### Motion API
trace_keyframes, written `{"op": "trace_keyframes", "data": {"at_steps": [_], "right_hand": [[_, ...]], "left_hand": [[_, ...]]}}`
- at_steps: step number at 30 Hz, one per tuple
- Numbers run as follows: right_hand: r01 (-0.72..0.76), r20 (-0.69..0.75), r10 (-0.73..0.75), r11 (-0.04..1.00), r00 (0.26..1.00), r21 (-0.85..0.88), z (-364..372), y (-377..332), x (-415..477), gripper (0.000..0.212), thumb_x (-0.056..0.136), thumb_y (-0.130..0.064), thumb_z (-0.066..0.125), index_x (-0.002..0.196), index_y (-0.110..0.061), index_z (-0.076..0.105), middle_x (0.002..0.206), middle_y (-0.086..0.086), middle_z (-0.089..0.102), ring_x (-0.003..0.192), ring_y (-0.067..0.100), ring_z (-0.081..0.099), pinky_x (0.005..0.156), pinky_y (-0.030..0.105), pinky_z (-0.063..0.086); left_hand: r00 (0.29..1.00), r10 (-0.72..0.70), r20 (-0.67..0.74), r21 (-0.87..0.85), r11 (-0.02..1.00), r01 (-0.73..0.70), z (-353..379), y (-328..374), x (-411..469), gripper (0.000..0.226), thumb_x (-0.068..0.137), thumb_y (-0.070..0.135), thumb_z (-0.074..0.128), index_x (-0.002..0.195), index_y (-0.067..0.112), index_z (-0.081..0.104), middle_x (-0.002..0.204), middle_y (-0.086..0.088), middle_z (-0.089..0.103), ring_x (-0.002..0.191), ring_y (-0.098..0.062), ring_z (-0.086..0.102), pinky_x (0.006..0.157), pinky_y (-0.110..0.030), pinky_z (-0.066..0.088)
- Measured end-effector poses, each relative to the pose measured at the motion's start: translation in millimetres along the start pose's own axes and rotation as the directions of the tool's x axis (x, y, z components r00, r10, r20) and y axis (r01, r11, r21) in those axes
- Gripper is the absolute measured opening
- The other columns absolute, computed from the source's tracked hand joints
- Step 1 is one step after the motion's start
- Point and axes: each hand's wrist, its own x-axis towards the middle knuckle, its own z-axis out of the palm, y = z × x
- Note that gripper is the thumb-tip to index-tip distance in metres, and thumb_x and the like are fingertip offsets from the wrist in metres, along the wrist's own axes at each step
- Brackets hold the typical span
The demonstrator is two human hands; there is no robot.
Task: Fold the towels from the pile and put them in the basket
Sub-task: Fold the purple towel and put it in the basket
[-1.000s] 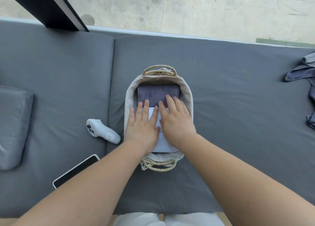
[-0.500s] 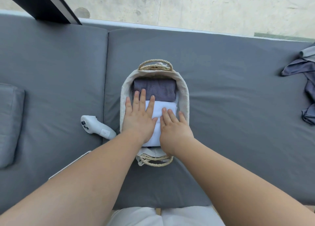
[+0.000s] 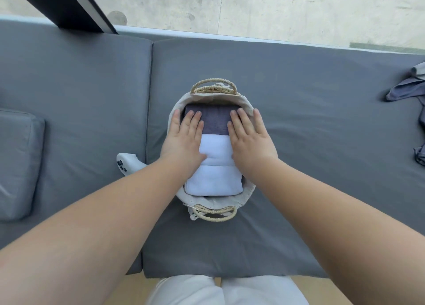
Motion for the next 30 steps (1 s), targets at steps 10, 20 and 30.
{"op": "trace_keyframes", "data": {"at_steps": [10,20,30], "right_hand": [[0.000,0.124,0.026,0.978,0.992,-0.207,1.9,-8.9,23.3,0.068,0.103,-0.042,0.006,0.155,-0.004,-0.016,0.164,0.019,-0.020,0.149,0.039,-0.025,0.109,0.068,-0.025],[0.014,0.061,-0.014,1.000,0.998,0.010,-1.7,2.7,-21.5,0.066,0.105,-0.042,0.010,0.157,-0.007,-0.010,0.167,0.013,-0.014,0.151,0.036,-0.022,0.115,0.065,-0.018],[0.003,-0.044,0.012,0.944,0.999,0.331,12.7,27.4,-135.4,0.061,0.106,-0.036,0.019,0.160,-0.019,-0.002,0.169,0.005,-0.005,0.153,0.038,-0.010,0.116,0.068,-0.009]], "left_hand": [[0.997,-0.010,0.081,0.149,0.989,-0.002,0.0,8.4,16.2,0.083,0.099,0.063,0.008,0.155,0.005,-0.014,0.164,-0.018,-0.017,0.152,-0.035,-0.014,0.114,-0.061,-0.020],[0.997,0.003,0.080,-0.039,0.999,0.000,-21.4,-2.2,-29.4,0.070,0.104,0.048,0.011,0.157,0.004,-0.007,0.165,-0.016,-0.012,0.152,-0.033,-0.012,0.118,-0.062,-0.011],[0.982,-0.189,0.022,-0.407,0.895,0.181,-64.8,28.0,-151.6,0.073,0.099,0.057,0.034,0.157,0.020,0.011,0.167,-0.009,0.000,0.153,-0.033,-0.003,0.120,-0.062,0.003]]}}
